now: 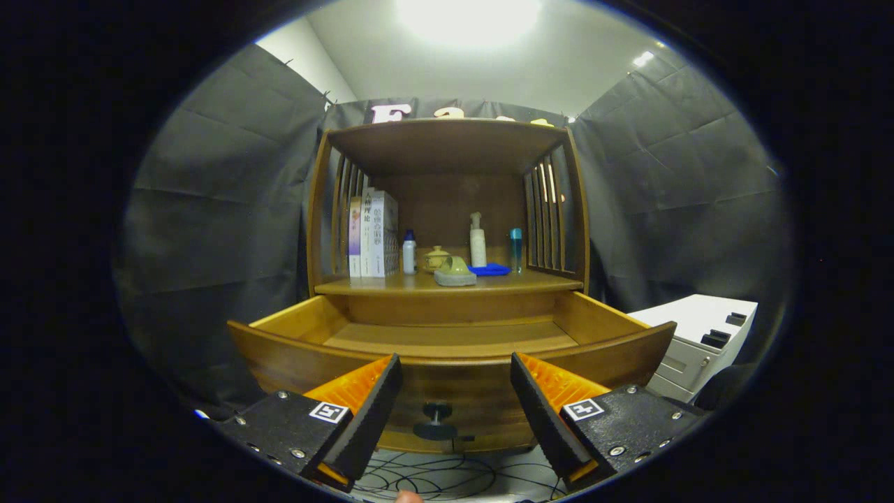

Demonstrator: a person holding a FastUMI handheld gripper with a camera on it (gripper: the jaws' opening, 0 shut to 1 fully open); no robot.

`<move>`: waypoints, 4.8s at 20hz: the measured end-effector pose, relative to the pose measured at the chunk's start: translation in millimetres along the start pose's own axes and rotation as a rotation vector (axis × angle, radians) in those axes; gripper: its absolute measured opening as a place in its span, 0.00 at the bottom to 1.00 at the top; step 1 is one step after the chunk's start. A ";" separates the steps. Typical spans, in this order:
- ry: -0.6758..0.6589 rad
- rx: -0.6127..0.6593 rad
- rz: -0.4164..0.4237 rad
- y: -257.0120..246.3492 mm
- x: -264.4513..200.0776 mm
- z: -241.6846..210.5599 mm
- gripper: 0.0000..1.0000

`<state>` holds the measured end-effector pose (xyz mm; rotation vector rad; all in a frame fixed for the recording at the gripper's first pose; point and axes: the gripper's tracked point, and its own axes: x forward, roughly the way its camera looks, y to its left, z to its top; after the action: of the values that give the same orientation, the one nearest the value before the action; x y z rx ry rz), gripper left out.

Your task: Pull open the drawer, take out the items inside it, and place them on the countertop above the cabinet.

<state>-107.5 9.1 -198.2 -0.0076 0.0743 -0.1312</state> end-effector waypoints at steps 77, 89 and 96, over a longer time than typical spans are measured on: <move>0.082 -0.124 0.040 0.7 238.5 -36.5 0.93; -0.118 -0.206 0.092 -21.1 144.1 199.2 0.93; -0.182 -0.310 0.024 -25.8 55.3 255.3 0.93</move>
<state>-37.1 -23.1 52.6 -0.3275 -0.0875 -0.0937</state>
